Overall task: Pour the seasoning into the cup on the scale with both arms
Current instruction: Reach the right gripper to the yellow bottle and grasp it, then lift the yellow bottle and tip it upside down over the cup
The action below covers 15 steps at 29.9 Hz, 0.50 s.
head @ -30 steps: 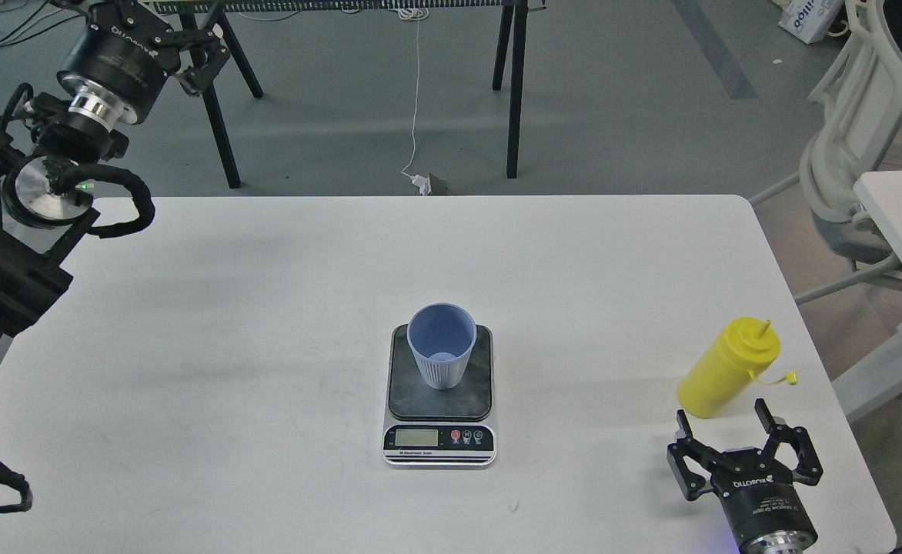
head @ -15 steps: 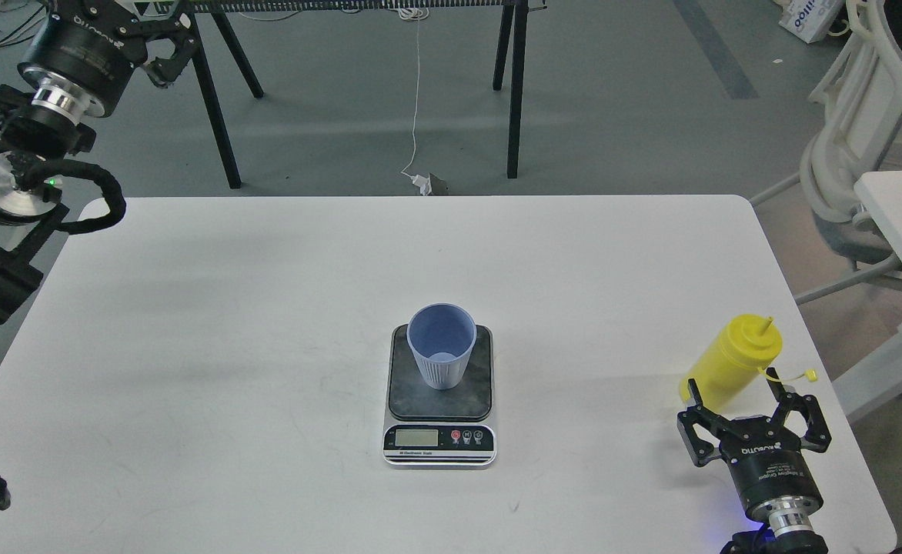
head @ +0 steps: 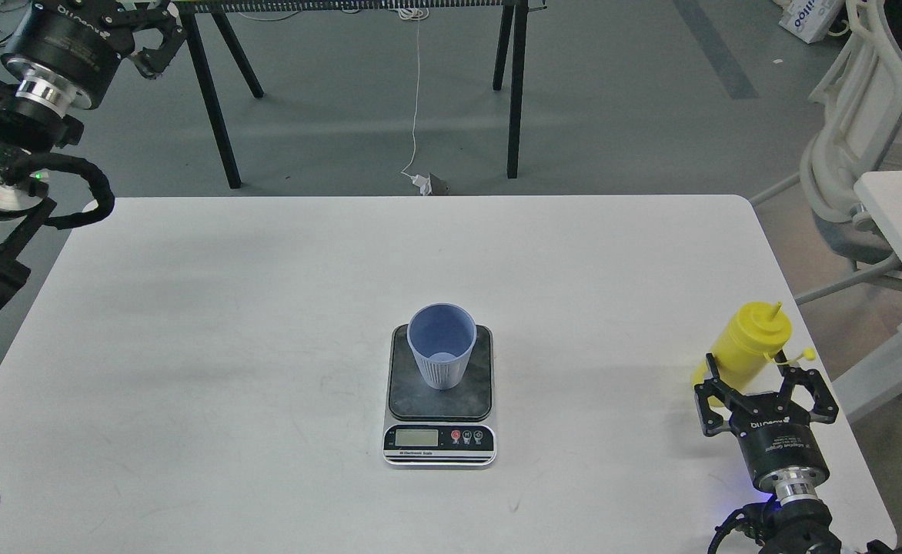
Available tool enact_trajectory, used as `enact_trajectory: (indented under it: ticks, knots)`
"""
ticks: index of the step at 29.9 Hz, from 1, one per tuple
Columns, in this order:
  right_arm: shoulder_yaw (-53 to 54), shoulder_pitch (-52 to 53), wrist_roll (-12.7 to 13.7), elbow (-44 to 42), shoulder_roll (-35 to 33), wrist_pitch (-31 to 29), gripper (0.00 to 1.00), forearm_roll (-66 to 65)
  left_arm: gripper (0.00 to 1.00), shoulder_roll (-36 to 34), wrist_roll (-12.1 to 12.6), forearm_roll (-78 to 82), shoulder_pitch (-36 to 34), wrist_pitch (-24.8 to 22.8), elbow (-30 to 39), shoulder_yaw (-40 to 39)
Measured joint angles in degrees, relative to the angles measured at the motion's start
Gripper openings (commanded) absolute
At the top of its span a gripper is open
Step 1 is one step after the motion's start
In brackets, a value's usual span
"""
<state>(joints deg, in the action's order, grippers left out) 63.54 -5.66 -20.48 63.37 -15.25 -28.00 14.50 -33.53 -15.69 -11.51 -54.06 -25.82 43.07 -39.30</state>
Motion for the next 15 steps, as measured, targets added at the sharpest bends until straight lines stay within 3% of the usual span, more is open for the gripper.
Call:
enact_trajectory:
  ticks: [8,15]
  knots:
    - [-0.41,5.08,0.00,-2.40,0.11,0.00,0.39,0.00,1.00,-0.48,-0.08,0.00,0.09,0.20,0.69,0.00]
    - [-0.01,9.73,0.00,2.02,-6.83,0.00,0.36,-4.55,1.00,-1.59,-0.34,0.00,0.17,0.22,1.59,-0.12]
